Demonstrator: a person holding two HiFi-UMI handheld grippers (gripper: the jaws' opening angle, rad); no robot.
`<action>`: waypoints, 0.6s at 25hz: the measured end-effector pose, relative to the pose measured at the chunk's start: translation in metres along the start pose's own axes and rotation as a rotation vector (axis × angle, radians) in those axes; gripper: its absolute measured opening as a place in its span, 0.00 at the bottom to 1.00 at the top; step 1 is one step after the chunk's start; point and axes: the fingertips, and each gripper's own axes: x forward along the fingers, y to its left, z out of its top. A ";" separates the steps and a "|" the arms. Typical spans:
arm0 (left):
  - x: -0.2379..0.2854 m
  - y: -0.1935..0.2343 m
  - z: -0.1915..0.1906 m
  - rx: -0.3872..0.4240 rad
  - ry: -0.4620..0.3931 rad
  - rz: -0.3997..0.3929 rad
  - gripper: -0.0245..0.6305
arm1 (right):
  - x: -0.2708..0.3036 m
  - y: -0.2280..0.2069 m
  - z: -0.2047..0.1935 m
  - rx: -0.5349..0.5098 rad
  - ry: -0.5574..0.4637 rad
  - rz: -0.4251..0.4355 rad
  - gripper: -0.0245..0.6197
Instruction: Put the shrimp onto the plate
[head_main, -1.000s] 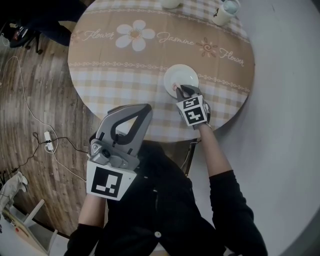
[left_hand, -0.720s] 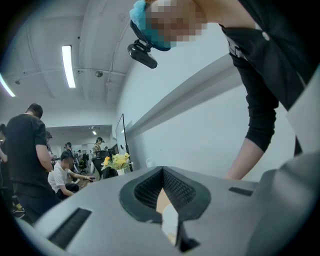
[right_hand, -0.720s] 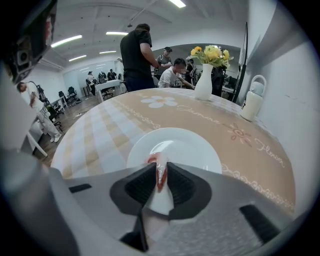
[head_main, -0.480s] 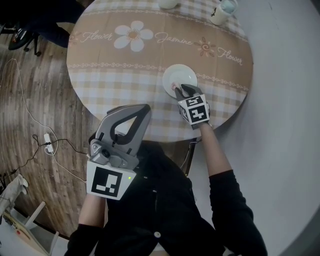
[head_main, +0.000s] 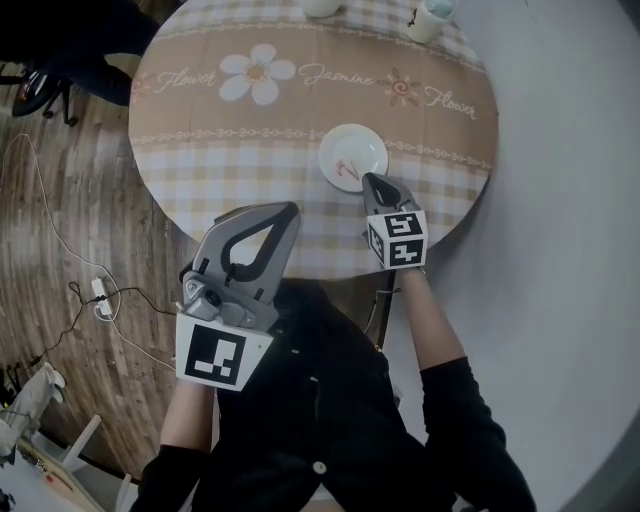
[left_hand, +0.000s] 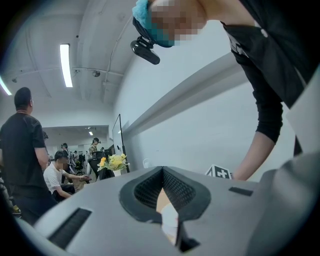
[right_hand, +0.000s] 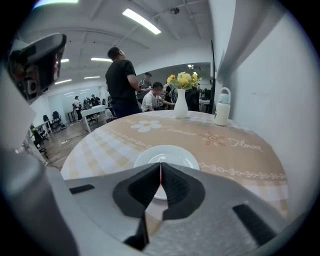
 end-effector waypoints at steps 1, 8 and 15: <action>0.001 -0.001 0.001 0.003 -0.003 -0.005 0.04 | -0.007 -0.001 0.004 0.003 -0.019 -0.013 0.05; 0.005 -0.009 0.011 0.020 -0.027 -0.033 0.04 | -0.054 -0.002 0.039 -0.002 -0.158 -0.072 0.04; 0.011 -0.021 0.028 0.041 -0.067 -0.064 0.04 | -0.103 0.004 0.076 -0.041 -0.276 -0.111 0.04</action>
